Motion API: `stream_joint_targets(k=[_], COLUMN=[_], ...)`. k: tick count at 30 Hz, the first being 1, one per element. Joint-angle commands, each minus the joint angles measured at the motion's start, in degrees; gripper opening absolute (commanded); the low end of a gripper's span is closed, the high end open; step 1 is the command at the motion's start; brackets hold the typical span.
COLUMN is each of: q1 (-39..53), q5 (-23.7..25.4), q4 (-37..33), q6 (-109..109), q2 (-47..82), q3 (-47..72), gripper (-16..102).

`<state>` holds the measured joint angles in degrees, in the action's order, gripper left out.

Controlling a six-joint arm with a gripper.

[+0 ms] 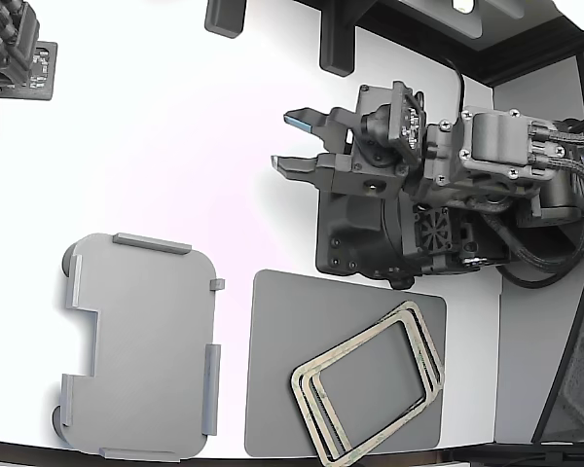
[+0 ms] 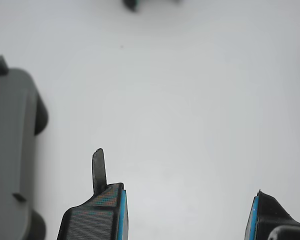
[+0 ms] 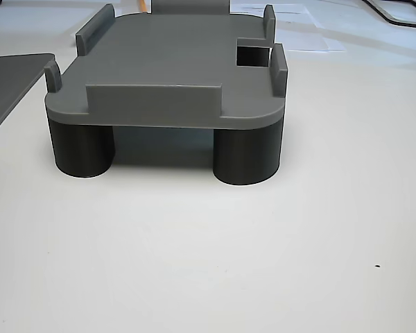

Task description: Move top rectangular frame to the holder.

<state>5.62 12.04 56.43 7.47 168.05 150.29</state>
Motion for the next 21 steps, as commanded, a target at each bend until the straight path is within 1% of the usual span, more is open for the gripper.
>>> stream_joint_targets(k=[1, 9, 12, 13, 15, 19, 20, 21], q1=[-1.58, -1.58, -1.14, -0.09, 3.52, 10.55, 12.92, 16.17], q5=[-10.46, -10.11, -10.37, -10.37, -8.7, -8.44, -7.47, -5.27], q4=[-11.69, -10.81, -9.4, -8.44, -5.63, 1.93, 2.29, 2.2], q6=[-5.62, -5.71, -5.36, -4.92, -3.08, 0.53, 1.67, 3.08], q2=[-5.27, -5.54, -7.82, -9.05, -12.13, -20.48, -21.97, -23.2], q3=[-4.75, -4.66, -7.38, -8.61, -11.6, -19.34, -20.57, -21.62], gripper=[100, 100, 100, 100, 100, 100, 100, 100])
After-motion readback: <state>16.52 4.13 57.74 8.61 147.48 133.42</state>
